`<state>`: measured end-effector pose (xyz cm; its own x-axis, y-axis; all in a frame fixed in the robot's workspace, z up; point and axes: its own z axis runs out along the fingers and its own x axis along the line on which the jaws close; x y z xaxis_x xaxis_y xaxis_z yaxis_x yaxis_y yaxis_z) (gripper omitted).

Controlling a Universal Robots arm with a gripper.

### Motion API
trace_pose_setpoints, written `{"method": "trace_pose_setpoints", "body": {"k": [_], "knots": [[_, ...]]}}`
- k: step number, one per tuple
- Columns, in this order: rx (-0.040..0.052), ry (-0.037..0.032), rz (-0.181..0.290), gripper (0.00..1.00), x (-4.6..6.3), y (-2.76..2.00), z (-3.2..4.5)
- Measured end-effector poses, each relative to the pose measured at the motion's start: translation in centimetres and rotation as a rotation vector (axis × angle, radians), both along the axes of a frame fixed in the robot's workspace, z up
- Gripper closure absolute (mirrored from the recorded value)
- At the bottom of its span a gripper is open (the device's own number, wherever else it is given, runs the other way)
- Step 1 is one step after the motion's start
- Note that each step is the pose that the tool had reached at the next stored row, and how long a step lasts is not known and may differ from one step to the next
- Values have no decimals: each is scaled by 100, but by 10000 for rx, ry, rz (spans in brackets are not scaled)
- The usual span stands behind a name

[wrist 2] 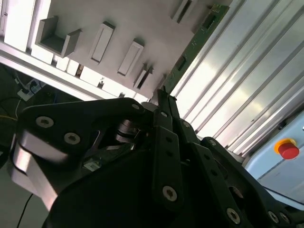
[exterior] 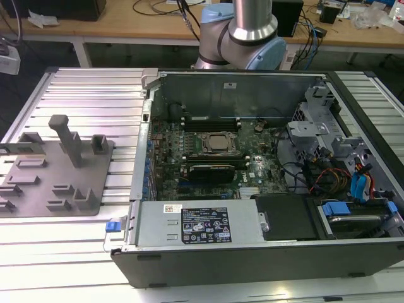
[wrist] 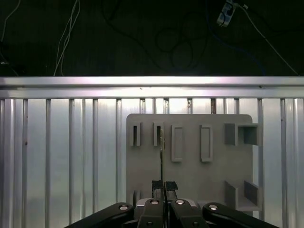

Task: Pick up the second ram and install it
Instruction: 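Pick up the second ram and move it above second insertion slot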

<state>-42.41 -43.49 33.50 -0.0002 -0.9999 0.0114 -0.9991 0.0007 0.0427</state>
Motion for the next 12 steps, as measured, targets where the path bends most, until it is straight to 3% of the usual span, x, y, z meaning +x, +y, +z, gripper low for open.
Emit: {"method": "trace_pose_setpoints", "body": {"k": [6,12], "knots": [[0,-1,-1,91,0,0,145],[0,-1,-1,91,0,0,345]]}}
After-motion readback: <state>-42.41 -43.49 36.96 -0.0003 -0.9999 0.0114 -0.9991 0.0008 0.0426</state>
